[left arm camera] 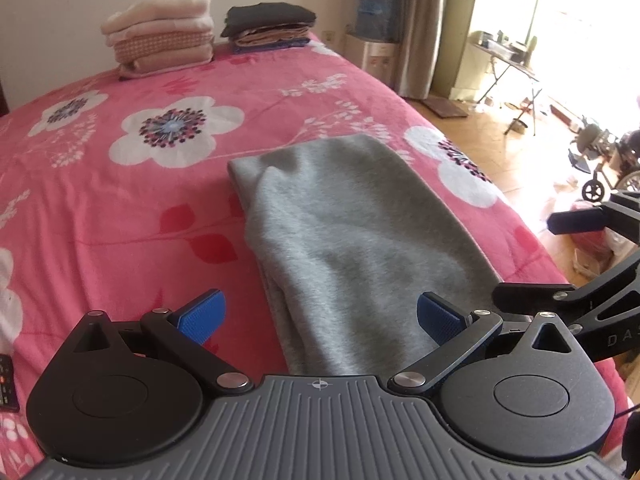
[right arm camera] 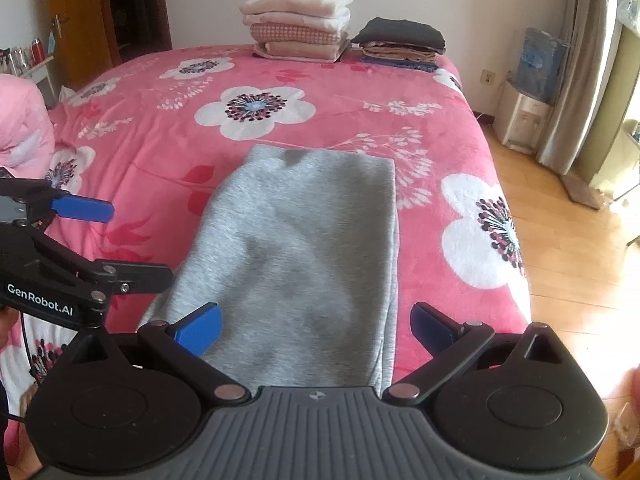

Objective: Fold clothes

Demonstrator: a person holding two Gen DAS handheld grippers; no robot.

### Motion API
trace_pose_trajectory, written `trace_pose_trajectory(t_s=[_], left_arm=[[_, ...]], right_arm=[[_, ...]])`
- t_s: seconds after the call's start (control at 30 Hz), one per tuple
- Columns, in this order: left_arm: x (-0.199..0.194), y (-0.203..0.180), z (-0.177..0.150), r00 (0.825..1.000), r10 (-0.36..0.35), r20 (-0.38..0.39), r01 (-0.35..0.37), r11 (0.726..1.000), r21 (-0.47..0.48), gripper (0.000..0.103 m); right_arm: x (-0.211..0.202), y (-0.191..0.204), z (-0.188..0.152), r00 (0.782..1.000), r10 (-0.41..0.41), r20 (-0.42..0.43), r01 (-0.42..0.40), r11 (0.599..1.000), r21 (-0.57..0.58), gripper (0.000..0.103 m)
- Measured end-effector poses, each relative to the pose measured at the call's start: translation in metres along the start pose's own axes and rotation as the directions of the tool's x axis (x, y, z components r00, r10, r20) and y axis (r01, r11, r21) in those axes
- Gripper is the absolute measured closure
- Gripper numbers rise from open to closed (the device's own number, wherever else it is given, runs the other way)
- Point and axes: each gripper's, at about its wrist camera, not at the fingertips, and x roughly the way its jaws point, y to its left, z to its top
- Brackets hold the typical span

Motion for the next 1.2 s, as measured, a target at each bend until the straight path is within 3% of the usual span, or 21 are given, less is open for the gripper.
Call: trace_pose_trajectory(t_s=[0.17, 0.37, 0.77, 1.2], left_arm=[[0.007, 0.003, -0.003, 0.997, 0.031, -0.074, -0.035, 0.998, -0.053, 0.000], [0.020, 0.004, -0.011, 0.981, 0.037, -0.193, -0.051, 0.996, -0.072, 0.000], [0.034, -0.004, -0.025, 0.952, 0.054, -0.301, -0.071, 0.997, -0.044, 0.000], [0.035, -0.009, -0.030, 0.936, 0.094, -0.339, -0.107, 0.994, -0.020, 0.000]], right_arm=[[0.004, 0.001, -0.002, 0.999, 0.004, -0.032, -0.004, 1.000, 0.004, 0.001], [0.010, 0.001, -0.004, 0.997, 0.009, -0.071, -0.008, 1.000, 0.009, 0.001], [0.020, 0.005, -0.009, 0.989, 0.014, -0.146, -0.013, 1.000, 0.004, 0.001], [0.024, 0.006, -0.013, 0.983, 0.010, -0.181, -0.009, 1.000, 0.007, 0.001]])
